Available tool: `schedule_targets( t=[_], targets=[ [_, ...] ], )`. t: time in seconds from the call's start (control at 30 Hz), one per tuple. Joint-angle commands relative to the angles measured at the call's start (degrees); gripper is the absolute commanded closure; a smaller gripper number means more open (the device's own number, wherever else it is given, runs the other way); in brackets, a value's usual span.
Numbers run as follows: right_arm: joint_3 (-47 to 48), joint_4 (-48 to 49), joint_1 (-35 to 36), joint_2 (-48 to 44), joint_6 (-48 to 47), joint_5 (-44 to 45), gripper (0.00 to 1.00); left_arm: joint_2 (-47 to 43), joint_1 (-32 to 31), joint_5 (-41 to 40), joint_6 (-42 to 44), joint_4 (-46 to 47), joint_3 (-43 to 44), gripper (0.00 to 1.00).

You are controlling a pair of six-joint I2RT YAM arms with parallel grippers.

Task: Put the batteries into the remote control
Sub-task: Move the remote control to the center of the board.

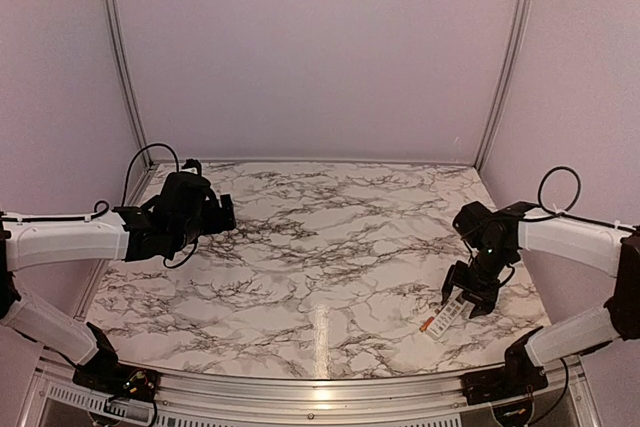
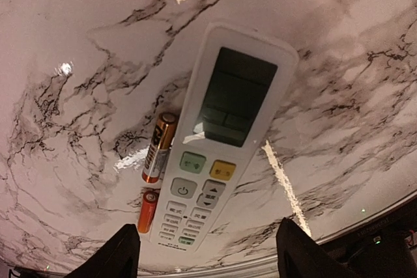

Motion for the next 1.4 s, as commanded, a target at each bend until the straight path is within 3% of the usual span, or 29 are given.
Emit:
schedule_targets(
  t=[0.0, 0.33, 0.8, 0.9, 1.37],
  targets=[
    [-0.1, 1.9, 0.7, 2.4, 2.7, 1.0, 0.30, -1.9, -0.3, -2.1, -0.4, -2.0, 0.2, 0.01],
    [1.3, 3.7, 0.7, 8.3, 0.6, 1.5, 0.33, -1.1, -0.3, -3.7, -0.4, -3.1, 0.7, 0.01],
    [-0.4, 7.0, 0.7, 11.4, -0.5, -0.6, 0.49, 0.8, -0.3, -4.1, -0.5, -4.5, 1.6, 0.01],
    [-0.1, 7.4, 0.8, 12.1, -1.4, -1.0, 0.57, 1.0, -0.3, -4.4, -0.5, -4.8, 1.9, 0.01],
    [2.4, 7.4, 3.0, 14.6, -1.2, -2.0, 0.66, 3.1, -0.3, -4.7, -0.7, -5.7, 3.1, 0.01]
  ],
)
